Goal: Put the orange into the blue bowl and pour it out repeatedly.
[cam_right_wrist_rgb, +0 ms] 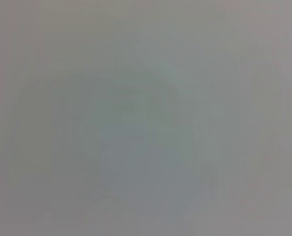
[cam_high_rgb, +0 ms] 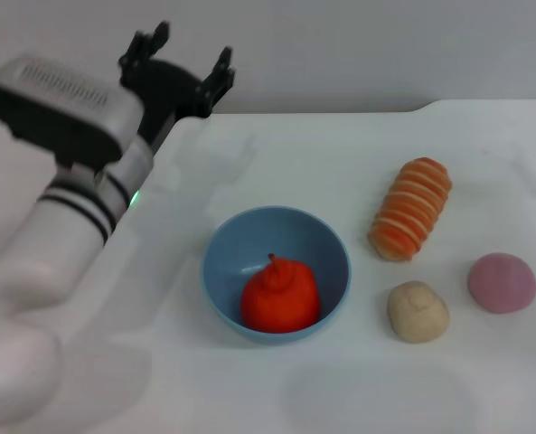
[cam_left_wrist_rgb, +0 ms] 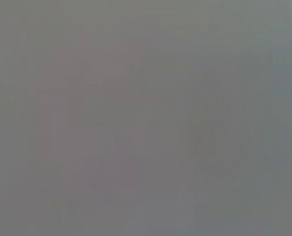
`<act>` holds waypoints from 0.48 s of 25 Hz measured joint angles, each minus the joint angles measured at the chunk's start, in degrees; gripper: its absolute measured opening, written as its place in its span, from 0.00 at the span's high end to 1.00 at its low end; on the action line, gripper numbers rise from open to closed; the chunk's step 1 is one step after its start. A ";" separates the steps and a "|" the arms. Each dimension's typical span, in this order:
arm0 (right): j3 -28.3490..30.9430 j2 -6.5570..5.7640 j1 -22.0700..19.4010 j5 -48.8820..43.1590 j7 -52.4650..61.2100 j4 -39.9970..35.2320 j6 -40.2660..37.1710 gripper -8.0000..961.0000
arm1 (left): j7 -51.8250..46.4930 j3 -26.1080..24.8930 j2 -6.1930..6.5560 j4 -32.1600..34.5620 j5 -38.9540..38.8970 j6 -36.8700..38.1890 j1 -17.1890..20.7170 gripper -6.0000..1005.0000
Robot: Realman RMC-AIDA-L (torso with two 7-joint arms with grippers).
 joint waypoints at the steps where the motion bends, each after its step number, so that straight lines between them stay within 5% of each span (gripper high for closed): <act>1: 0.02 0.01 0.13 3.50 -2.74 2.58 -1.46 0.18 | -0.01 1.57 -0.03 -1.72 -1.18 -2.38 0.05 0.21; 5: 0.05 0.21 -0.30 13.53 -7.09 9.97 -8.82 0.18 | 0.13 12.31 -0.23 -8.32 -9.98 -18.54 0.70 0.21; 12: 0.05 0.29 -0.33 16.54 -12.32 14.45 -10.10 0.18 | 0.01 15.27 -0.26 -10.81 -13.61 -19.83 1.27 0.20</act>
